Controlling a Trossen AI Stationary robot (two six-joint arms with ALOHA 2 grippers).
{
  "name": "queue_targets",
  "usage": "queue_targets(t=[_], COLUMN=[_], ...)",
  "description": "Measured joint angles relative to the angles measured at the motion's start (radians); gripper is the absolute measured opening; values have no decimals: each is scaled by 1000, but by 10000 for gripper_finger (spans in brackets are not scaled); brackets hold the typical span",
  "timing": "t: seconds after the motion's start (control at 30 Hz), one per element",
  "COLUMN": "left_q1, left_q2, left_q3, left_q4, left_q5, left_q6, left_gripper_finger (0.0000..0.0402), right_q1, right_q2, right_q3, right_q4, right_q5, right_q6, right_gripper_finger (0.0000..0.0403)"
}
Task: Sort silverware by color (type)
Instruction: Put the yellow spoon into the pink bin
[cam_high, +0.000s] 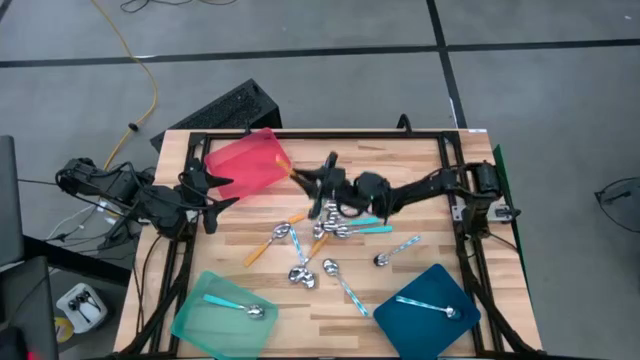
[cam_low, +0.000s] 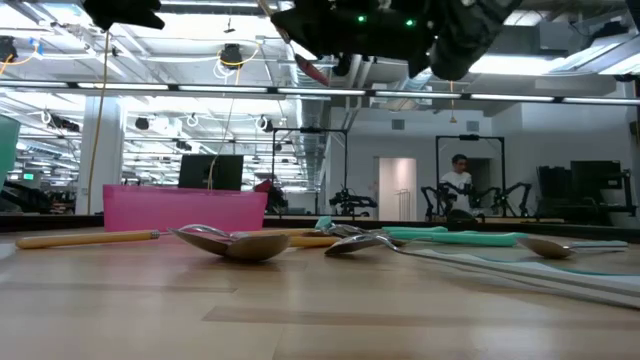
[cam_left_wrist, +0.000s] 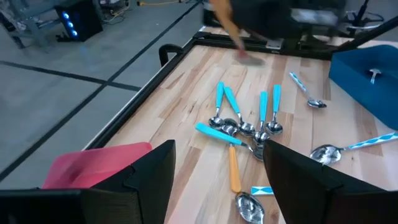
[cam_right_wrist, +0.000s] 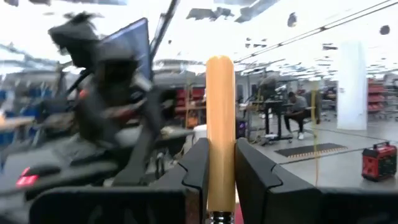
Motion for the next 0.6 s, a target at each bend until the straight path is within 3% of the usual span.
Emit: queue_targets(t=[0.17,0.37,0.6], left_q1=[0,0,0], left_q2=[-1,-1,-1], left_q3=[0,0,0], left_q4=[0,-1,-5], left_q5=[0,0,9], left_q6=[31,49,49], left_gripper_finger=[226,226,226], right_q1=[-63,-109,-156], right_q2=[44,188,311], right_q3=[112,330,573], right_q4=[-68,-135,-350], right_q5=[-47,-109,-167], right_q6=[14,61,77], right_gripper_finger=[78,78,78])
